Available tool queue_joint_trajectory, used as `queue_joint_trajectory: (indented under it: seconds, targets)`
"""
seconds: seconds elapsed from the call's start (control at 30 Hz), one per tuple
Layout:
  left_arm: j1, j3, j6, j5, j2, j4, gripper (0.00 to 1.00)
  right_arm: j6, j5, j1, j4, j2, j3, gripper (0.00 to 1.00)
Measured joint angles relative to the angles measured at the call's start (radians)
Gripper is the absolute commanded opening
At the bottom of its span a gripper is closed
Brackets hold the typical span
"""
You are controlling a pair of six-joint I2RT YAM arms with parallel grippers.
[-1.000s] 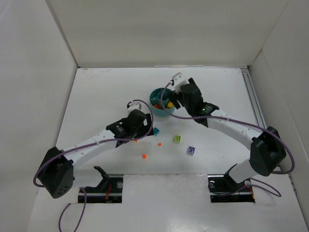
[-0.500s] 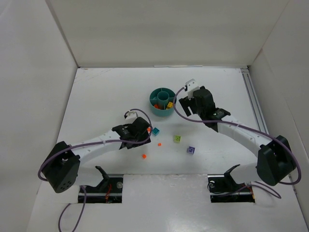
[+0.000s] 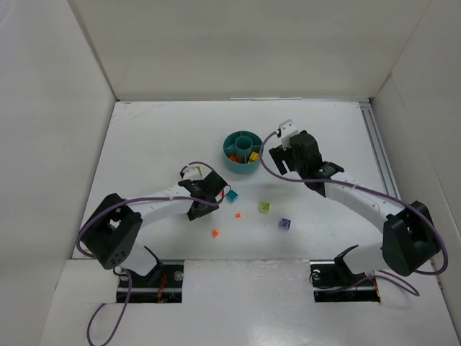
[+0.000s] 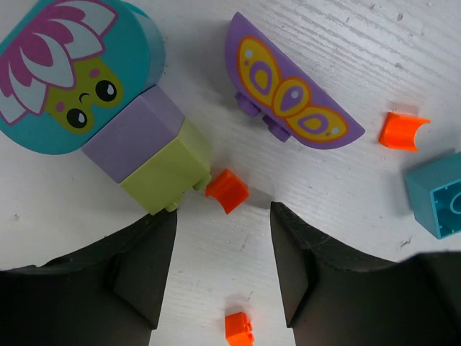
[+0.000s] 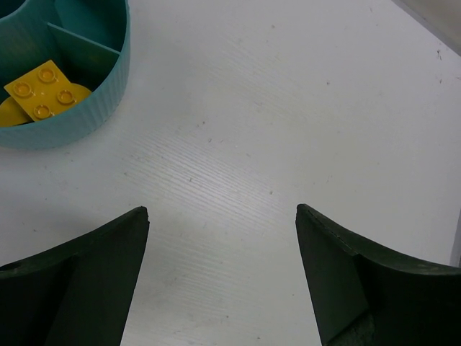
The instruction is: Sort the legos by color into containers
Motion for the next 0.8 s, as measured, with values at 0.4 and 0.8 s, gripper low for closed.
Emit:
queue_joint_trajectory:
  seconds: [0.4, 0.8]
  targets:
    - [0.001, 0.035, 0.031, -0.018, 0.05, 0.015, 0.31, 0.003, 0.0, -0.012, -0.002, 0.028, 0.0, 0.87]
    - [0.001, 0.037, 0.058, 0.003, 0.053, 0.045, 0.1, 0.003, 0.002, -0.013, -0.003, 0.028, 0.0, 0.87]
